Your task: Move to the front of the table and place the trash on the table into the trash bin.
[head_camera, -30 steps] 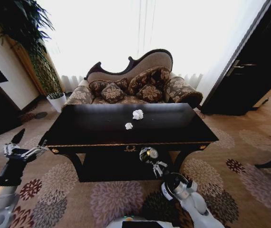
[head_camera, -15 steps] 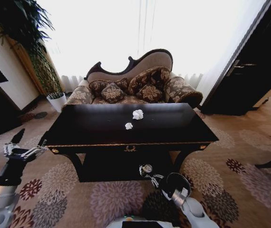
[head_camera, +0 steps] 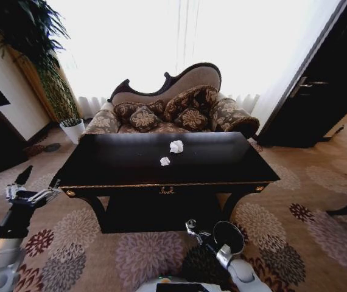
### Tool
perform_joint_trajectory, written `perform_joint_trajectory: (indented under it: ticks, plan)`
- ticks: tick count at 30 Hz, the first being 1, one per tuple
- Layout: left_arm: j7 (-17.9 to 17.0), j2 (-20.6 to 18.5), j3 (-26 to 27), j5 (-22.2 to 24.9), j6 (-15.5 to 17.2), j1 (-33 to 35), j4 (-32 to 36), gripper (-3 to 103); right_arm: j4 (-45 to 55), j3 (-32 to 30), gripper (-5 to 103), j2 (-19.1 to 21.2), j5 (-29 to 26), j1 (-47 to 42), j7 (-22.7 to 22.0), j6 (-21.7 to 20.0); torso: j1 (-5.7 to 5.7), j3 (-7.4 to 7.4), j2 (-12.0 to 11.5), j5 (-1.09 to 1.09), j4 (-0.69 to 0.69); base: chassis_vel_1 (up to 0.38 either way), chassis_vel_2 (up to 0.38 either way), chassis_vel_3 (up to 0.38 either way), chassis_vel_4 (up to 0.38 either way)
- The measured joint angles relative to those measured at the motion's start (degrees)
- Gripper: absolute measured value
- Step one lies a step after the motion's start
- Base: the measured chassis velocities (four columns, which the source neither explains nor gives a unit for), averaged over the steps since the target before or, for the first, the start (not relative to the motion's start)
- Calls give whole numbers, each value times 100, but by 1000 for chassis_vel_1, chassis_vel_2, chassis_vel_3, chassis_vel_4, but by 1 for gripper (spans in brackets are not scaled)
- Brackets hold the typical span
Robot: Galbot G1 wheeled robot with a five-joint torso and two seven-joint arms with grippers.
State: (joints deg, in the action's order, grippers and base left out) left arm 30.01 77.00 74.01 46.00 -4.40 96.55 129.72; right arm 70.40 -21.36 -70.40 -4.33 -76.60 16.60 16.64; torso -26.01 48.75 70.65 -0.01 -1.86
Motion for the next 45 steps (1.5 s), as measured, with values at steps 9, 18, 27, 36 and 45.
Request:
perform_joint_trajectory:
  ticks: [9,18,27,36,45]
  plan:
    - [9,11,5,-31,-7,16,-1,100,-536,27,0,97,88,348,-963,-494,0,0,0,1,0,0,0,0,0]
    - [15,11,-12,-58,-12,15,-29,100,-1259,-76,0,226,228,651,-1361,-841,0,0,0,1,-1,0,0,0,0]
    - [20,-32,-13,-63,-21,21,-50,100,-2017,-164,0,296,153,990,-1576,-1119,0,0,0,0,0,0,0,0,0]
    - [22,-95,11,-36,-23,14,-67,100,-2296,-220,0,342,133,1026,-1616,-1219,0,0,0,1,0,0,0,0,0]
    - [29,-108,15,-23,-28,3,-93,100,-2155,-220,-1,310,101,970,-1531,-1338,0,0,0,0,0,0,0,0,0]
